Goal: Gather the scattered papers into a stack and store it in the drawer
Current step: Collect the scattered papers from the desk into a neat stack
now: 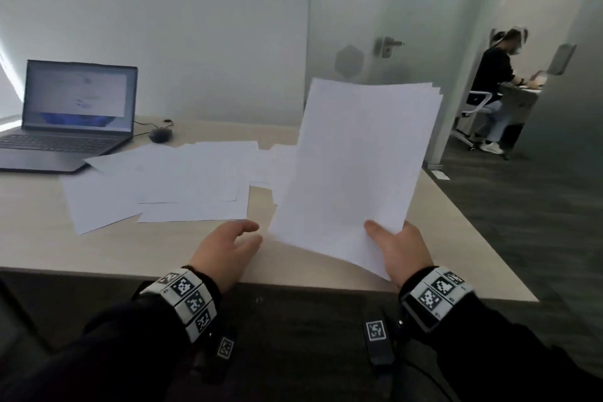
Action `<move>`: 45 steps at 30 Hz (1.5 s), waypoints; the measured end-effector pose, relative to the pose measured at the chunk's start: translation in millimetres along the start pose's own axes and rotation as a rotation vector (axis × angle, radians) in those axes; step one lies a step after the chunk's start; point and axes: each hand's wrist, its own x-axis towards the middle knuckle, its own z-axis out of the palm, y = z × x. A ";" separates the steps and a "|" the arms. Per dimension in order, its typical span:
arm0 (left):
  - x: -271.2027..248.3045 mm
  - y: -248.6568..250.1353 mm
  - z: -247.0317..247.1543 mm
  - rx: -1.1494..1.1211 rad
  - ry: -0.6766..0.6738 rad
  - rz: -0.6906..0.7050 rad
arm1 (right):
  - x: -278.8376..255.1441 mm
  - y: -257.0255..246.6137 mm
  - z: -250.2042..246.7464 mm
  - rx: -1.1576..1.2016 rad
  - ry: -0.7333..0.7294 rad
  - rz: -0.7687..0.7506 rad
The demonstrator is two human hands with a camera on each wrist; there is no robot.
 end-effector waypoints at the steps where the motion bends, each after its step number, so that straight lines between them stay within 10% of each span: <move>1: 4.9 -8.4 -10.5 0.080 -0.021 -0.052 | 3.0 -0.9 6.4 0.007 0.007 0.004; 26: 130.1 -34.2 -49.6 0.891 -0.458 -0.204 | 23.7 25.3 50.9 0.097 0.008 0.049; 45: -8.5 -37.8 -54.6 0.901 -0.335 0.020 | -13.6 9.1 39.6 0.124 0.034 0.092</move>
